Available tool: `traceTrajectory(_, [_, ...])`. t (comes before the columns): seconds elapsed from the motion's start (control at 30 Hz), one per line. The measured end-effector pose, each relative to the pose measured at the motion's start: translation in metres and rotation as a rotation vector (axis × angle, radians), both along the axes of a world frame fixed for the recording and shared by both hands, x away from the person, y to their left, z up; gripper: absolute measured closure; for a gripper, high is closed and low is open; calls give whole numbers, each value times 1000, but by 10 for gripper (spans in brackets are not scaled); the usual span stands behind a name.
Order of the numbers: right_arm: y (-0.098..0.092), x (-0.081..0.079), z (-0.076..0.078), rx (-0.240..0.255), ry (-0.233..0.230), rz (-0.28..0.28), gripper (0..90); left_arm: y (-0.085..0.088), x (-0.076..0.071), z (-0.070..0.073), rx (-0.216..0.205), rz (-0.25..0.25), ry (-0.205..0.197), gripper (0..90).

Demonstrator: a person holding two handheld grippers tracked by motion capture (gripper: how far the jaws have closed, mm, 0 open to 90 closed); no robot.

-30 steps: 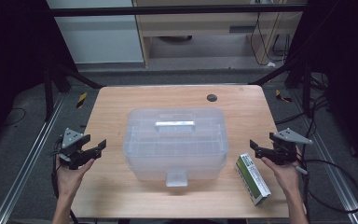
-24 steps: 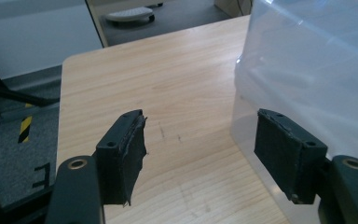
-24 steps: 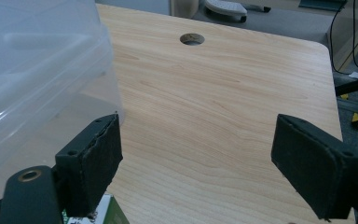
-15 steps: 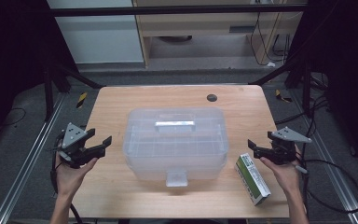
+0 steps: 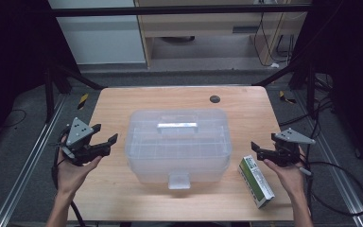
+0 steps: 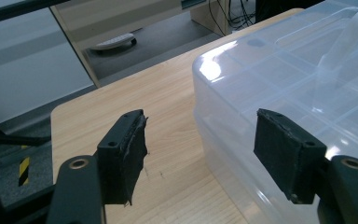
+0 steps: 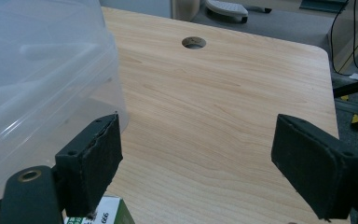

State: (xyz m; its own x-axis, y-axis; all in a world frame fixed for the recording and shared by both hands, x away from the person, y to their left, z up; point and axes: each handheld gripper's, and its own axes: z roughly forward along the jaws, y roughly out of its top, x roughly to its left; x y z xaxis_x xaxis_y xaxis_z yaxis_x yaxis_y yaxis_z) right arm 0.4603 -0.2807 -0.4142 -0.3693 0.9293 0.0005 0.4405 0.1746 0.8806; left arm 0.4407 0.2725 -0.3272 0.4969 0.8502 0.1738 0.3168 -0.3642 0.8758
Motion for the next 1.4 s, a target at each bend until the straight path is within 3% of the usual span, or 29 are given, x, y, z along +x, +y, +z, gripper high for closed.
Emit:
traceTrajectory(0.17, [0,0,0,0,-1,0,163,-9,2,6,37,-33,-20,331])
traceTrajectory(0.33, [0,0,0,-4,5,2,163,-15,1,9,60,-54,-2,331])
traceTrajectory(0.77, [1,1,-1,-10,9,9,161,-34,2,21,138,-116,-10,348])
traceTrajectory(1.27, [3,0,-1,-12,12,19,161,-64,5,31,246,-203,4,389])
traceTrajectory(1.33, [3,0,-1,-12,13,21,161,-69,3,32,260,-198,37,391])
traceTrajectory(1.4, [4,0,-1,-12,17,23,161,-74,5,33,288,-223,34,398])
